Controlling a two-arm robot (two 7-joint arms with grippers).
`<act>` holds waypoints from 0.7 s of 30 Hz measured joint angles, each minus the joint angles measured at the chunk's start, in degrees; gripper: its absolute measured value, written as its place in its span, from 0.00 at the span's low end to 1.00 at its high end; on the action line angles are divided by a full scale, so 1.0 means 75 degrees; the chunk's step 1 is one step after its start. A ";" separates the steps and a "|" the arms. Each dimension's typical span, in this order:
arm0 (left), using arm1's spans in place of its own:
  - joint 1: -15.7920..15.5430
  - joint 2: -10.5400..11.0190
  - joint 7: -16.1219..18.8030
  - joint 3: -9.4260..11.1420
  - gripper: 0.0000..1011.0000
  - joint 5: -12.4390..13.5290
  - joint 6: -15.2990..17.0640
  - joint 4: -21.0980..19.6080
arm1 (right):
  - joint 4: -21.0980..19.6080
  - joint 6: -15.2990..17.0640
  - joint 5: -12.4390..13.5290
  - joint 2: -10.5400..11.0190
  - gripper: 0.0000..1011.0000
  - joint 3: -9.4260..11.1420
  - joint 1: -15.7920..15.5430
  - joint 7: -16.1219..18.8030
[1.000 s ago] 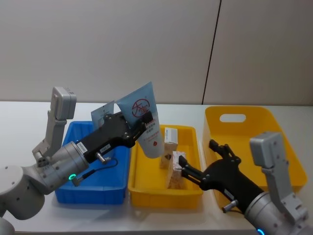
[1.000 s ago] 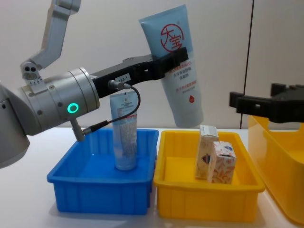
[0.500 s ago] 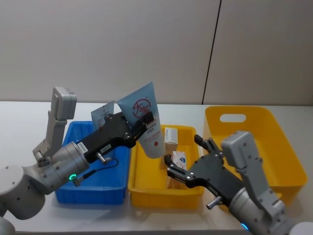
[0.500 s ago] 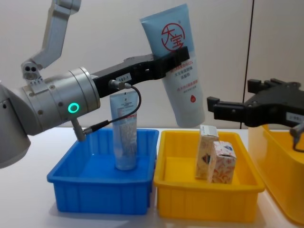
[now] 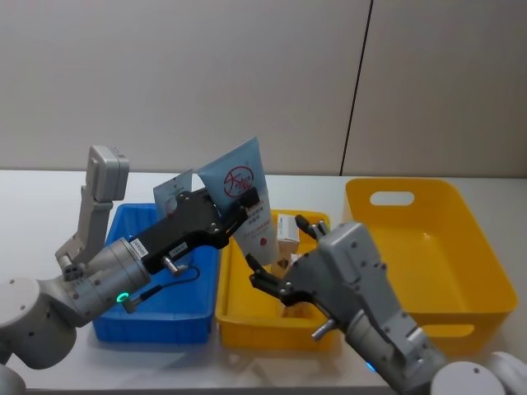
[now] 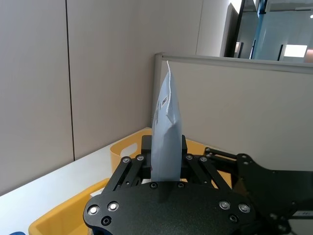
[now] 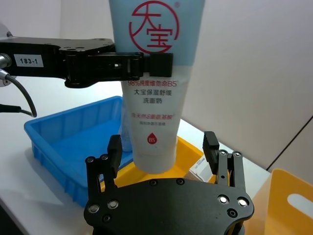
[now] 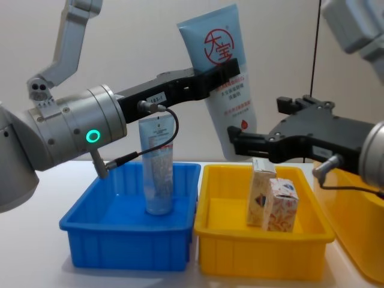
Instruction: Bimanual collaborative sorting of washing and personal care products
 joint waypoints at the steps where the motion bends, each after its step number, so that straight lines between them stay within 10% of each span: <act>1: 0.0000 0.0000 0.0000 -0.0001 0.25 0.0000 0.0000 0.0000 | 0.0062 -0.0017 -0.0037 -0.0033 0.99 -0.0031 0.0041 -0.0005; 21: 0.0000 0.0000 -0.0008 0.0000 0.25 -0.0001 0.0000 0.0000 | 0.1256 -0.0215 -0.0819 -0.0753 0.96 -0.0396 0.0759 -0.0397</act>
